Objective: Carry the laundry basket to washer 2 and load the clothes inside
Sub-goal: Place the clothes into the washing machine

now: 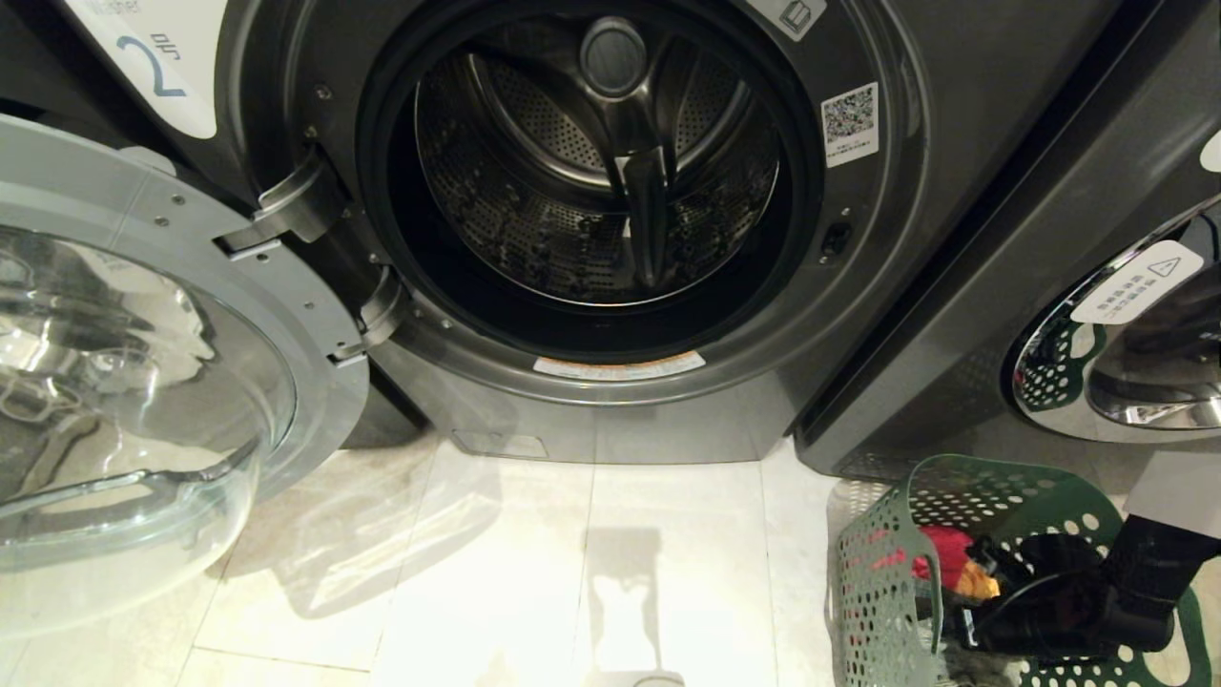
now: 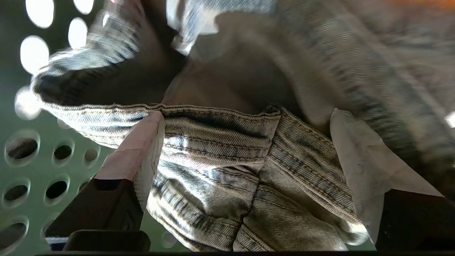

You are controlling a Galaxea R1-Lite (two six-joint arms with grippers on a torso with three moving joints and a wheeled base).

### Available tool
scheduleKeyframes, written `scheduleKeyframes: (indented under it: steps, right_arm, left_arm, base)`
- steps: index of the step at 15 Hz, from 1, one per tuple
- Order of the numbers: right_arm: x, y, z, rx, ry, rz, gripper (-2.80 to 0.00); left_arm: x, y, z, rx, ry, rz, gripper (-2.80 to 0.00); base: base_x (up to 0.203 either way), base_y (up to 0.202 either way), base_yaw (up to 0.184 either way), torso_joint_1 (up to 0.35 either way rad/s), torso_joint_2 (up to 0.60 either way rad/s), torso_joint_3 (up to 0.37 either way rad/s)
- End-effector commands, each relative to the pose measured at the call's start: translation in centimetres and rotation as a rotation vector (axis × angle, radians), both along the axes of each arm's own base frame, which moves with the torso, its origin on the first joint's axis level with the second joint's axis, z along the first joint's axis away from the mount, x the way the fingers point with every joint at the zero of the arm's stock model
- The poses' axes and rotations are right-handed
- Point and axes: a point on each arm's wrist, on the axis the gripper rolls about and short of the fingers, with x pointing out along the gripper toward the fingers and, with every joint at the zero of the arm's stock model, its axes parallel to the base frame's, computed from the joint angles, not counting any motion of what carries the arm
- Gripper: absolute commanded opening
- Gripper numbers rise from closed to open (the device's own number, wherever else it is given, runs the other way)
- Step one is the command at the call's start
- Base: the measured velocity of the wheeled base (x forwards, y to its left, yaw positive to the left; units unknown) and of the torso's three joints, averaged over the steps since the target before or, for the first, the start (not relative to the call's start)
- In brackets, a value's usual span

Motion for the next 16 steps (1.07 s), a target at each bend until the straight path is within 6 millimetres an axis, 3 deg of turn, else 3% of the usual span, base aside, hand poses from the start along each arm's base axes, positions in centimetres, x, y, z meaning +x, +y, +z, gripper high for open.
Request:
scheduleKeyframes:
  steps: [1,7,13,16]
  right_arm:
    - [0.1,0.0,0.8,0.017,-0.016,0.023,0.0]
    - [-1.0,0.1,4.8,0.132,-0.001,0.068,0.0]
    - [-1.8,0.6,0.8,0.147,0.09,0.085,0.0]
    - [-1.2,0.2,-0.9,0.101,0.113,0.081,0.0]
  left_arm:
    - [0.1,0.0,-0.3,0.0,0.01,0.0,-2.8]
    - [0.1,0.0,-0.3,0.0,0.009,0.0,-2.8]
    - [0.1,0.0,-0.3,0.0,0.01,0.0,-2.8]
    - [0.1,0.0,-0.3,0.0,0.01,0.0,-2.8]
  base:
    - [0.0,0.0,0.0,0.0,0.0,0.0]
    - [0.0,0.0,0.0,0.0,0.0,0.0]
    - [0.0,0.0,0.0,0.0,0.0,0.0]
    - [0.0,0.0,0.0,0.0,0.0,0.0]
